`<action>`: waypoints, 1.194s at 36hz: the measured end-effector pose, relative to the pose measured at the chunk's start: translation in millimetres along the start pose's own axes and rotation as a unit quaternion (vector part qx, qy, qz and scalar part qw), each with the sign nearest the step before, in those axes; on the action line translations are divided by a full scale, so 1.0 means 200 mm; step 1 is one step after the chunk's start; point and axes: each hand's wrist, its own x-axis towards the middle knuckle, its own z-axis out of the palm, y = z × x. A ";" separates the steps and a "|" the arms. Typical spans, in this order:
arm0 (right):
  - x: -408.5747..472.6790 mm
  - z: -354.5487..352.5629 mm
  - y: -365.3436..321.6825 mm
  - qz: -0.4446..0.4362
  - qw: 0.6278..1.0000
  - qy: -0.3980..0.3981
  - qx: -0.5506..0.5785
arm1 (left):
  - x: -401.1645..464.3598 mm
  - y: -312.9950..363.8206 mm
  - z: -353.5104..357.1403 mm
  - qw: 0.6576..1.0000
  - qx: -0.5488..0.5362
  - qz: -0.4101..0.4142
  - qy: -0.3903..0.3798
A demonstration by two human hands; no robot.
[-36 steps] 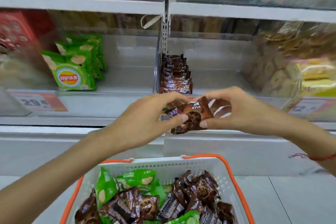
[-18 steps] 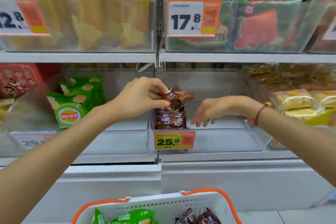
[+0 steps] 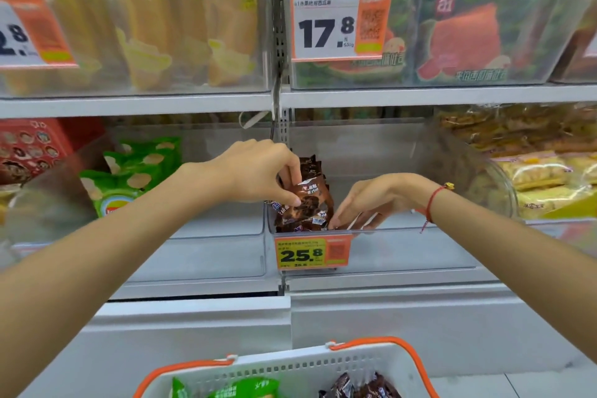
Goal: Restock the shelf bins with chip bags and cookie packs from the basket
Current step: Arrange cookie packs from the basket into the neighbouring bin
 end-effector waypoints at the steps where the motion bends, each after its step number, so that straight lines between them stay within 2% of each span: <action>1: -0.01 0.00 0.00 0.002 1.000 -0.017 0.000 | 0.00 0.00 0.00 1.000 -0.004 0.000 -0.001; 5: -0.01 0.01 -0.04 0.053 0.994 -0.049 -0.081 | 0.00 -0.02 0.00 0.999 -0.032 0.007 -0.012; 7: 0.02 0.03 -0.05 0.072 0.988 -0.032 -0.133 | 0.00 -0.02 0.00 0.999 -0.036 0.009 -0.016; 9: 0.04 0.04 -0.06 0.069 0.988 -0.002 -0.137 | 0.00 -0.02 -0.01 0.999 -0.037 0.009 -0.018; 16: 0.03 0.01 -0.03 -0.003 0.999 -0.020 -0.048 | 0.00 -0.03 -0.03 0.999 -0.034 0.013 -0.020; 20: 0.05 0.02 -0.02 -0.012 0.999 0.018 -0.024 | 0.01 -0.03 -0.03 0.999 -0.034 0.020 -0.032; 25: 0.09 0.01 -0.02 -0.032 0.994 0.034 0.101 | 0.02 -0.01 -0.01 0.996 -0.057 0.033 -0.053; 28: 0.10 -0.01 -0.04 -0.031 0.986 0.018 0.164 | 0.04 0.00 0.03 0.996 -0.044 0.045 -0.064; 34: 0.09 -0.01 -0.05 -0.026 0.975 -0.006 0.220 | 0.10 0.03 0.11 0.989 0.028 0.069 -0.126; 37: 0.08 -0.03 -0.03 -0.033 0.982 -0.016 0.185 | 0.13 0.06 0.09 0.975 0.057 0.083 -0.200; 39: 0.04 -0.05 -0.02 -0.046 0.991 -0.020 0.122 | 0.15 0.07 0.07 0.966 0.058 0.087 -0.236; 43: -0.04 -0.08 -0.01 -0.098 0.995 0.022 0.003 | 0.16 0.06 0.06 0.969 0.102 0.081 -0.209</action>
